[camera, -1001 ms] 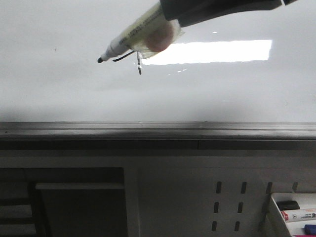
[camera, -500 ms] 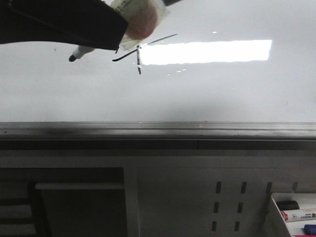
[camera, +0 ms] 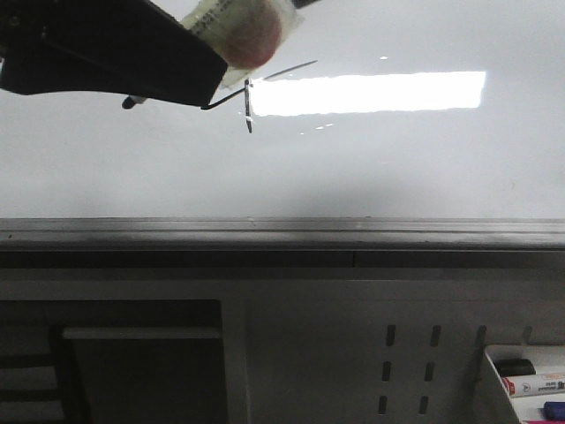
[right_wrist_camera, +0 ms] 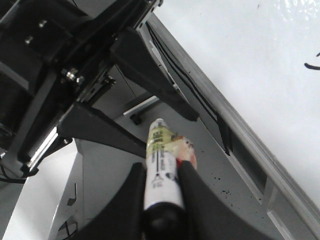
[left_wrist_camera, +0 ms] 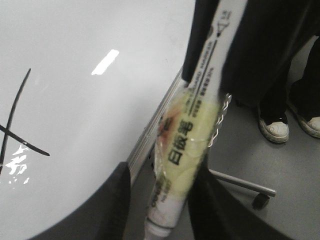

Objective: Write number 4 on whiteboard

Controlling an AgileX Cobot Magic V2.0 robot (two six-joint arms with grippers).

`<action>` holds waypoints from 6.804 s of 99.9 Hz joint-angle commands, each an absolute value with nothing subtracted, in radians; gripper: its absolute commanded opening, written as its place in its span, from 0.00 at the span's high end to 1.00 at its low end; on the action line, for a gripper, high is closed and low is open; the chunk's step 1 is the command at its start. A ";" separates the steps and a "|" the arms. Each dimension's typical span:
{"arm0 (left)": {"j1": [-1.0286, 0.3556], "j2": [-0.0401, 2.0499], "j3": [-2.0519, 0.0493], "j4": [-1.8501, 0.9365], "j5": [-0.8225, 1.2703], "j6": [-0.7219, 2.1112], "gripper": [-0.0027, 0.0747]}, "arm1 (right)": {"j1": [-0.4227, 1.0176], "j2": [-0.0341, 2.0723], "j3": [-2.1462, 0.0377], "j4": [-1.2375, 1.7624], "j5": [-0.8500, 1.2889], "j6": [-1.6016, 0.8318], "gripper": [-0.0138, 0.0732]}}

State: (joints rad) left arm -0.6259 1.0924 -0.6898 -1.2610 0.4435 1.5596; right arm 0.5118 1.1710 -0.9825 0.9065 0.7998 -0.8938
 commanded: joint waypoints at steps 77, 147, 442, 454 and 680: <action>-0.607 1.026 -0.687 -1.342 0.310 1.432 0.99 | 0.396 1.115 -1.021 0.941 0.784 -0.873 0.29; -0.580 1.172 -0.721 -1.690 -0.205 1.428 0.99 | 0.203 0.922 -0.859 0.953 0.848 -0.836 0.30; -0.580 0.060 -0.216 -1.602 0.020 1.481 0.99 | 0.203 -0.022 -0.234 0.886 0.317 -0.848 0.92; -0.580 0.060 -0.216 -1.602 0.020 1.481 0.99 | 0.203 -0.022 -0.234 0.886 0.317 -0.848 0.92; -0.155 -0.034 0.026 -0.077 -0.030 0.068 0.99 | 0.203 -0.022 -0.234 0.886 0.322 -0.848 0.92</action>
